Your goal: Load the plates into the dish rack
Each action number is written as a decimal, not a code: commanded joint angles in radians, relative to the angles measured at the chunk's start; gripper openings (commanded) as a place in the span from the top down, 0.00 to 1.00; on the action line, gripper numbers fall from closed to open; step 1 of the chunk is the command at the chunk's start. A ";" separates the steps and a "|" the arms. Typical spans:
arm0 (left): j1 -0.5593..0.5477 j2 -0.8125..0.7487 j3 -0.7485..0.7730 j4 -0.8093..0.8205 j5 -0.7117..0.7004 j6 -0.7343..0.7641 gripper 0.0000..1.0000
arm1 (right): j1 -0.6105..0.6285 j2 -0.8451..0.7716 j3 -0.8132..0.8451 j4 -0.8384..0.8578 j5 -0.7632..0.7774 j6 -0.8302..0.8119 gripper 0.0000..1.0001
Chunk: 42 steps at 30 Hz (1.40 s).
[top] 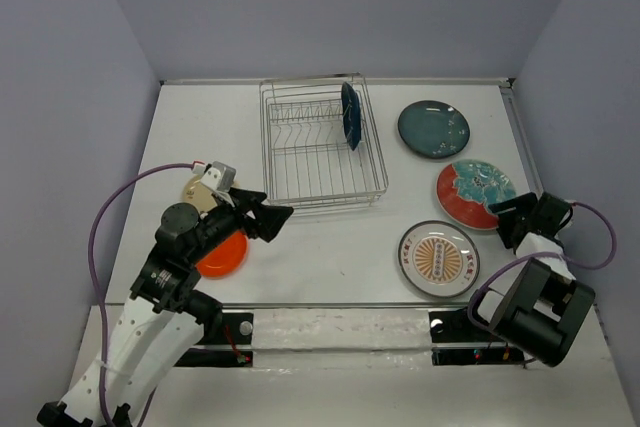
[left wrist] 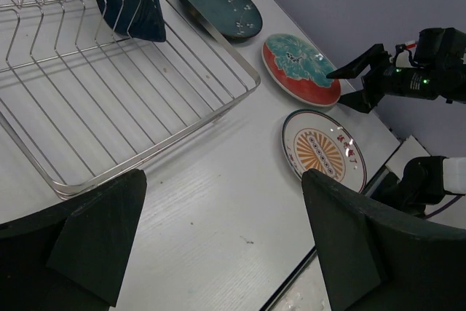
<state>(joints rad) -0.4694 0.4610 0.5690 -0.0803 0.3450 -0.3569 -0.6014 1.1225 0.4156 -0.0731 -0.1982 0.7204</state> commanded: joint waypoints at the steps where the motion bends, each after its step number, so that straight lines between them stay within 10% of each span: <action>1: -0.012 -0.012 0.002 0.027 0.014 0.009 0.01 | -0.009 0.052 -0.044 0.182 -0.098 0.066 0.31; 10: -0.011 -0.012 0.002 0.025 -0.001 0.009 0.01 | -0.018 0.283 -0.055 0.349 -0.184 0.152 0.52; 18: -0.005 0.004 0.002 0.027 -0.006 0.006 0.01 | -0.018 0.191 -0.101 0.339 -0.127 0.177 0.93; 29: 0.006 0.019 0.000 0.030 0.000 0.004 0.01 | -0.018 -0.389 0.000 -0.003 -0.003 0.099 0.93; 42: 0.038 0.048 -0.001 0.037 0.012 0.003 0.01 | 0.112 -0.438 0.421 -0.094 -0.105 0.007 0.93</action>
<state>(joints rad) -0.4446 0.4995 0.5690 -0.0799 0.3397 -0.3573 -0.5545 0.7002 0.6319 -0.3500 -0.2039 0.7250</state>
